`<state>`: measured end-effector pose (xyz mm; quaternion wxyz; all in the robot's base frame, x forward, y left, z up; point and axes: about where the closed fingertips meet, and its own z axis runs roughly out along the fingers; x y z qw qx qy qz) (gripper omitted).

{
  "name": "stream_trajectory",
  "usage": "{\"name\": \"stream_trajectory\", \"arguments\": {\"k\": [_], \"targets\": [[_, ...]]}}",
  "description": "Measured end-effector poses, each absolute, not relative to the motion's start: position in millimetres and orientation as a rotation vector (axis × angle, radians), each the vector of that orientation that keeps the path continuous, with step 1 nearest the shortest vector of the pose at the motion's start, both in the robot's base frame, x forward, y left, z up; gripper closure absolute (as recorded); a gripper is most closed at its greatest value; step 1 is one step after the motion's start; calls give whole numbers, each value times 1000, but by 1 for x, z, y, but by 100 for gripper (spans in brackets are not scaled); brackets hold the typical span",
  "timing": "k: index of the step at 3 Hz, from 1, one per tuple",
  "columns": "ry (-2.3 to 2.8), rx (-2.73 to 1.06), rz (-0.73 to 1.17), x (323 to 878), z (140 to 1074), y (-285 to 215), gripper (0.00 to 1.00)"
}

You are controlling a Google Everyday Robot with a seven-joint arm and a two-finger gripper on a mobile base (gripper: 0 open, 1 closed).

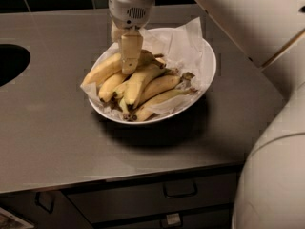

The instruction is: Pick banana from white bowl

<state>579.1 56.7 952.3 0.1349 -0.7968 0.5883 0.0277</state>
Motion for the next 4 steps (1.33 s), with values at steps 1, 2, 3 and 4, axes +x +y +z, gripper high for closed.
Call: {"name": "stream_trajectory", "arguments": {"k": [1, 2, 3, 4], "targets": [[1706, -2324, 102, 574, 946, 61, 36], [1709, -2328, 105, 573, 944, 62, 38], [1724, -2333, 108, 573, 939, 62, 39], [1735, -2335, 114, 574, 936, 61, 40]]}}
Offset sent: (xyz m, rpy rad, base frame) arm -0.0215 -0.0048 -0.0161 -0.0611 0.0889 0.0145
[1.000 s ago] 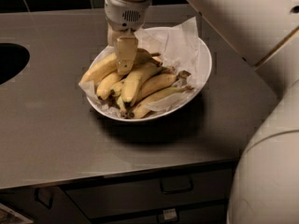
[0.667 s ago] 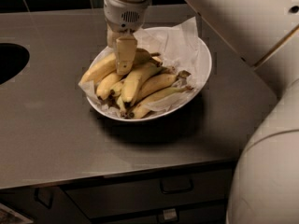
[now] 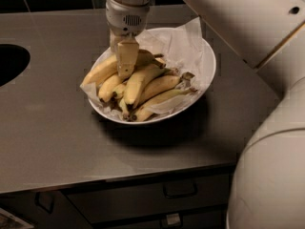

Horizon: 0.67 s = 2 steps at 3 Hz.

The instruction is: Pick banana from white bowl

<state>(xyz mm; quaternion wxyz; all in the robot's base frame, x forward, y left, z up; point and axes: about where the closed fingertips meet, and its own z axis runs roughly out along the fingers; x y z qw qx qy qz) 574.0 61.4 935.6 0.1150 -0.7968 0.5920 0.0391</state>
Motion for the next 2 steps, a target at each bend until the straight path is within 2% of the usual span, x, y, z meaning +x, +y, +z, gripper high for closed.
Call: {"name": "stream_trajectory", "arguments": {"k": [1, 2], "targets": [[1747, -2337, 124, 576, 931, 60, 56], [1747, -2337, 124, 576, 931, 60, 78]]}}
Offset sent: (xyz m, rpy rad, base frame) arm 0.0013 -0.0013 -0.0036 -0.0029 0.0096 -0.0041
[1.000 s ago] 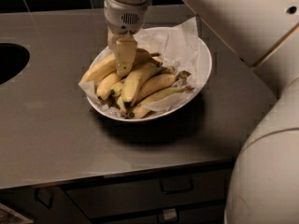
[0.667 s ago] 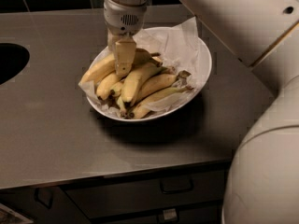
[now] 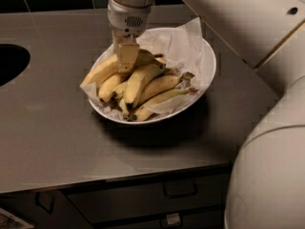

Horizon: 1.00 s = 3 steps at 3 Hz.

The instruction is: Pick banana from white bowl

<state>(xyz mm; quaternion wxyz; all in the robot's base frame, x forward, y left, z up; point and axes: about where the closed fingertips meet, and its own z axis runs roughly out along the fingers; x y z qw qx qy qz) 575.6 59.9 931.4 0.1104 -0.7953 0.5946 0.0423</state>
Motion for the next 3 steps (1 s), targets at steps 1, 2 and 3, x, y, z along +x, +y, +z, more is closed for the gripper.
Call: {"name": "stream_trajectory", "arguments": {"k": [1, 2, 3], "targets": [[1747, -2337, 124, 576, 931, 60, 99], [1705, -2288, 69, 572, 944, 59, 100], [1615, -2200, 21, 554, 966, 47, 100]]}}
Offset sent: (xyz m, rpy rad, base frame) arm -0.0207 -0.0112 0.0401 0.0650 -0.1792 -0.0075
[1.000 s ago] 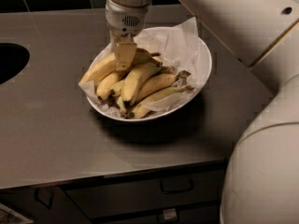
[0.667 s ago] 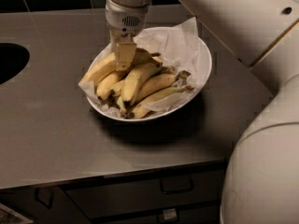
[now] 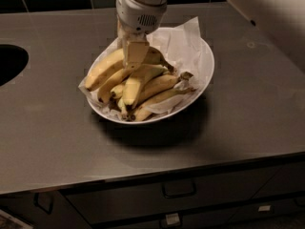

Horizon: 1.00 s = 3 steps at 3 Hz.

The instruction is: Pick banana from white bowl

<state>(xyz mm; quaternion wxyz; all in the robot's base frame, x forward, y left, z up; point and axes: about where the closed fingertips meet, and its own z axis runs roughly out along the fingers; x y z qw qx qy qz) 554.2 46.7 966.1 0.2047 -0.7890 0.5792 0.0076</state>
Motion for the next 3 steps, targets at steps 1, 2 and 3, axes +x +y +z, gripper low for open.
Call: {"name": "stream_trajectory", "arguments": {"k": [1, 2, 3], "targets": [[1557, -2101, -23, 542, 984, 24, 100], [1528, -2021, -57, 534, 997, -3, 100], [1514, -1970, -81, 529, 1005, -22, 100]]}}
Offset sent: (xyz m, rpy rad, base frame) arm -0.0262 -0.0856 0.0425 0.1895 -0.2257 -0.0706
